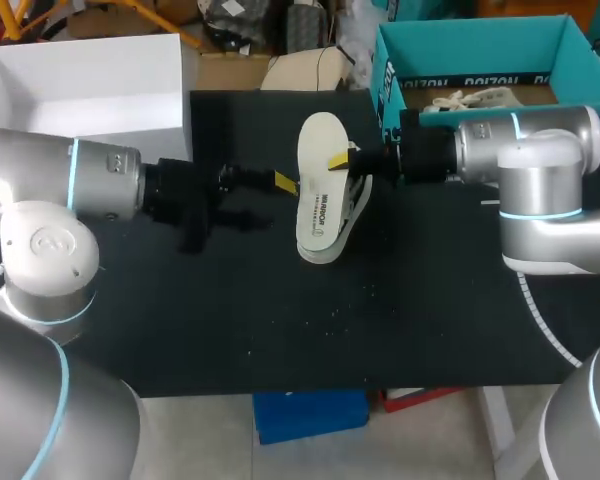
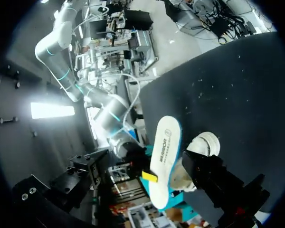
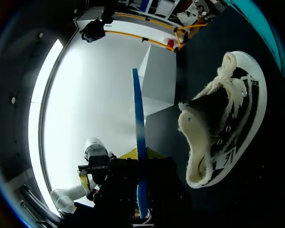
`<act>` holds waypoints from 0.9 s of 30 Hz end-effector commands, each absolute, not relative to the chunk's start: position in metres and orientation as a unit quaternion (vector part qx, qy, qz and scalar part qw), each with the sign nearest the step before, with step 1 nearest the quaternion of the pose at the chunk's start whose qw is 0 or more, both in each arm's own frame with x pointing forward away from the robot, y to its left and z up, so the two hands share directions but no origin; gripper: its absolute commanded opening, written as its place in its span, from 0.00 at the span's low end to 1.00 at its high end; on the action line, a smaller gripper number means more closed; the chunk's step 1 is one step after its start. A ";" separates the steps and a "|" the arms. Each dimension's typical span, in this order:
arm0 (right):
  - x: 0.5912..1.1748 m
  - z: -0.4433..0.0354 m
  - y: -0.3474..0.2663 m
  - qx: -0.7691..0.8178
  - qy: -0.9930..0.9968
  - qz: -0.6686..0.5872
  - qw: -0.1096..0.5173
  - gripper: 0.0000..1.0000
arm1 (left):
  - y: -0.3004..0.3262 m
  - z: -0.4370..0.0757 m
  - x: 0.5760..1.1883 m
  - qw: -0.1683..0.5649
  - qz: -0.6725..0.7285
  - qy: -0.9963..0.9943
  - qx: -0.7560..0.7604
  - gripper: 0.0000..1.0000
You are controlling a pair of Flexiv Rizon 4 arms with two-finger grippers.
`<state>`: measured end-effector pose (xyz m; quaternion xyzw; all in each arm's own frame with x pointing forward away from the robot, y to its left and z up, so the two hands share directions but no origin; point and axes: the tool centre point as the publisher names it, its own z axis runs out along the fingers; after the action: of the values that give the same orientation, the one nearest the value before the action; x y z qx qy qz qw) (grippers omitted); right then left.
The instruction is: Take the shoe out of the shoebox, open the shoe tongue, remove and reinsert the insole, then place the shoe into the shoebox
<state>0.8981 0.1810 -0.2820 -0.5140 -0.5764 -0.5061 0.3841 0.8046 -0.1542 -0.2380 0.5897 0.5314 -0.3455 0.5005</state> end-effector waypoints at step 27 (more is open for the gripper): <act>0.899 -0.282 0.182 -0.514 -0.577 -0.505 0.384 0.00 | -0.185 -0.276 0.874 0.603 -0.409 0.477 0.491 0.98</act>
<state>0.8981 0.1810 -0.2820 -0.5140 -0.5763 -0.5061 0.3841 0.8712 -0.1757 -0.2737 0.4920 0.4757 -0.4122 0.6015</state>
